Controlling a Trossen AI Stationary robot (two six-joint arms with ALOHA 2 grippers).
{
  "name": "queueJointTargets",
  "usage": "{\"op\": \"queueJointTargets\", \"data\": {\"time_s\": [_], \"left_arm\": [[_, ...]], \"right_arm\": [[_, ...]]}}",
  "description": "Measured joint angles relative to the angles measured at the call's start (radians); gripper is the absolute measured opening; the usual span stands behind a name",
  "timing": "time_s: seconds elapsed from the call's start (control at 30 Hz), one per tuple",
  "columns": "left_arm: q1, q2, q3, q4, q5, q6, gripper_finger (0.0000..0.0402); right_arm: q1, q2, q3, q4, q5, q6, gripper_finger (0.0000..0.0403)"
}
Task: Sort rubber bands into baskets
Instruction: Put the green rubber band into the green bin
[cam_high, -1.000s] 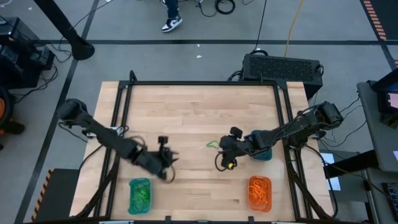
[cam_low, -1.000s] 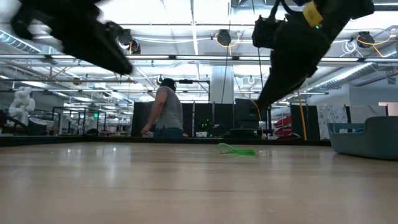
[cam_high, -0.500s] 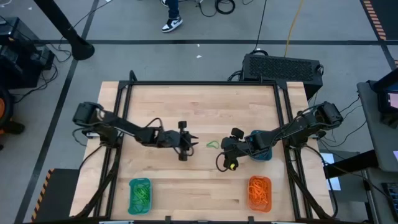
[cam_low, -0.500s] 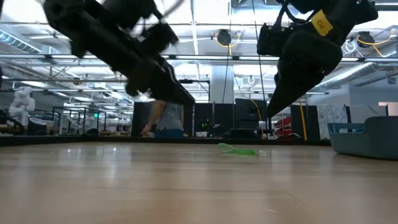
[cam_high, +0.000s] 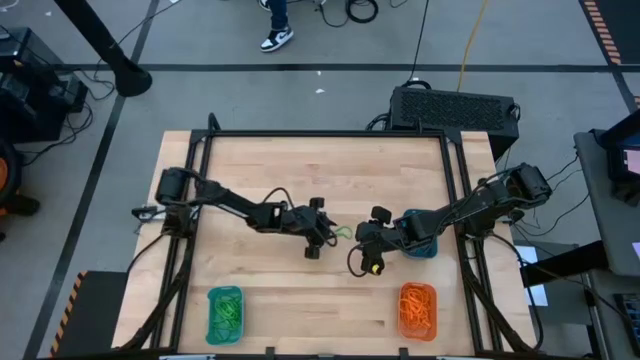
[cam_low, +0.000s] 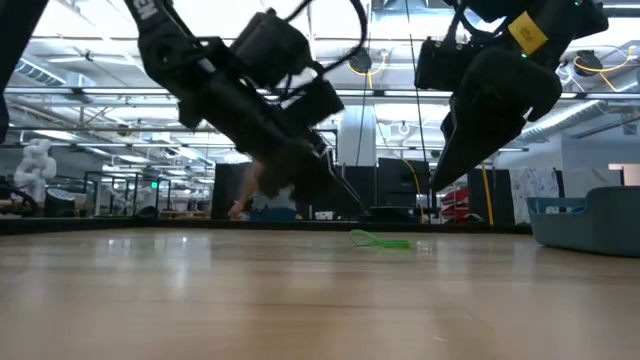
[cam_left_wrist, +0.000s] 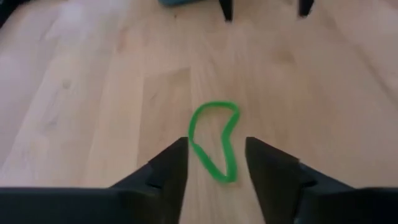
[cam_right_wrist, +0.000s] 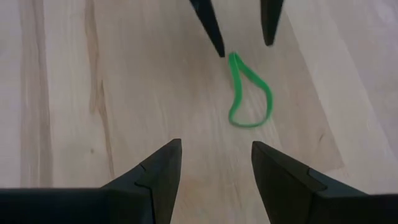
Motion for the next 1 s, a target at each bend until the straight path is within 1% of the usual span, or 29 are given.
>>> {"op": "queueJointTargets", "data": {"time_s": [0.13,0.27,0.4,0.53,0.6,0.67,0.73,0.8,0.93,0.97,1.0], "left_arm": [[-0.001,0.04,0.028,0.0,-0.025,-0.001,0.0208],[-0.001,0.069,0.047,0.004,-0.025,-0.032,0.0234],[0.001,0.105,0.049,0.002,-0.025,-0.054,0.0237],[0.004,0.115,0.05,0.006,-0.024,-0.061,0.0237],[0.004,0.116,0.05,0.005,-0.024,-0.061,0.023],[0.003,0.116,0.05,0.005,-0.024,-0.061,0.0211],[0.003,0.116,0.05,0.004,-0.021,-0.062,0.0176],[0.003,0.116,0.05,-0.004,-0.02,-0.063,0.0131],[0.004,0.115,0.05,-0.009,-0.021,-0.089,0.0028],[0.004,0.108,0.049,-0.013,-0.021,-0.089,0.0016],[0.004,0.097,0.048,-0.021,-0.024,-0.089,0.0012]], "right_arm": [[0.002,0.0,0.0,-0.005,0.0,0.0,0.0187],[0.002,0.0,0.0,-0.006,0.0,0.0,0.0187],[0.002,0.0,0.0,-0.007,0.0,0.002,0.0187],[0.002,0.0,0.0,-0.007,0.0,0.007,0.0187],[0.002,0.0,0.0,-0.007,0.0,0.007,0.0187],[0.002,0.0,0.0,-0.006,0.0,0.007,0.0187],[0.002,0.0,0.0,-0.006,0.0,0.008,0.0187],[0.002,0.0,0.0,-0.006,0.0,0.008,0.0187],[0.002,0.0,0.0,-0.006,0.0,0.011,0.0187],[0.002,0.0,0.0,-0.006,0.0,0.011,0.0187],[0.002,0.0,0.0,-0.006,0.0,0.011,0.0187]]}}
